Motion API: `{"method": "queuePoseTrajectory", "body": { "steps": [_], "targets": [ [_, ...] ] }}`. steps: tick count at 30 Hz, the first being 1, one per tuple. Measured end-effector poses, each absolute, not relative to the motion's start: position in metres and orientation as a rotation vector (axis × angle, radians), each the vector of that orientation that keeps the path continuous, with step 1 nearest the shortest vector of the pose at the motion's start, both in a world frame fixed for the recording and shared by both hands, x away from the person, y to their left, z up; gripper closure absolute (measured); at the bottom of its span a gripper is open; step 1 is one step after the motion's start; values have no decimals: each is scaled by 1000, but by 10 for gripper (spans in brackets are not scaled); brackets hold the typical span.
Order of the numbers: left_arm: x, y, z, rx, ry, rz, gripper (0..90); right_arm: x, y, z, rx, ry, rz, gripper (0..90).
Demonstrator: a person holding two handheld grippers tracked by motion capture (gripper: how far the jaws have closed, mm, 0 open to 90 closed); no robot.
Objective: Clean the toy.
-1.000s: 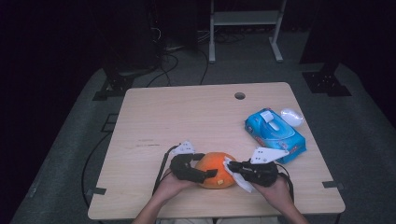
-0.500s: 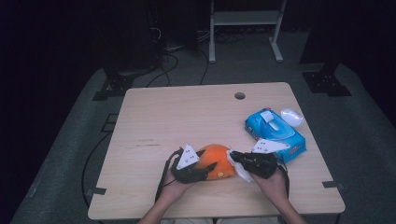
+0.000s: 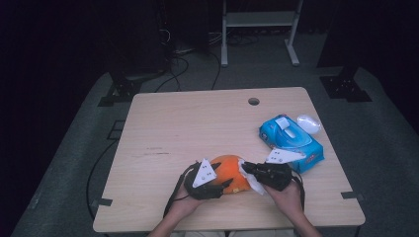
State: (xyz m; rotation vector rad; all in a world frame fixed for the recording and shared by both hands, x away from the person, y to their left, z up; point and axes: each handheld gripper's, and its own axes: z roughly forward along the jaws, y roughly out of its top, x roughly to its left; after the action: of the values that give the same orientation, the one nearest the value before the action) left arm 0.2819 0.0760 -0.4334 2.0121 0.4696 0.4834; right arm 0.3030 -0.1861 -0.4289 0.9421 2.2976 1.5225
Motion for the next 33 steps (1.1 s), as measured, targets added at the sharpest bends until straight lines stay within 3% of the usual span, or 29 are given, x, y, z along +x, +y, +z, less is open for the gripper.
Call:
{"method": "queuePoseTrajectory", "body": {
  "steps": [4, 7, 12, 15, 18, 21, 24, 29, 33],
  "targets": [
    [280, 75, -434, 2014, 458, 493, 387, 306, -191, -431, 998, 2284, 1508, 837],
    [281, 75, -434, 2010, 459, 488, 373, 293, -179, -419, 837, 2283, 1540, 837],
    [286, 81, -430, 1950, 588, 448, 107, 296, -173, -429, 833, 2325, 1464, 838],
    [291, 88, -433, 1957, 636, 395, 63, 299, -182, -430, 882, 2301, 1452, 838],
    [298, 90, -438, 1983, 665, 296, 78, 299, -184, -429, 897, 2295, 1453, 838],
    [296, 91, -435, 1999, 643, 330, 251, 294, -177, -424, 868, 2278, 1447, 838],
    [291, 84, -430, 1998, 589, 380, 322, 281, -165, -413, 751, 2267, 1477, 838],
    [284, 73, -427, 2010, 526, 443, 321, 273, -151, -405, 646, 2273, 1434, 838],
    [288, 78, -429, 1977, 576, 434, 158, 284, -167, -411, 751, 2264, 1433, 838]
  ]
}}
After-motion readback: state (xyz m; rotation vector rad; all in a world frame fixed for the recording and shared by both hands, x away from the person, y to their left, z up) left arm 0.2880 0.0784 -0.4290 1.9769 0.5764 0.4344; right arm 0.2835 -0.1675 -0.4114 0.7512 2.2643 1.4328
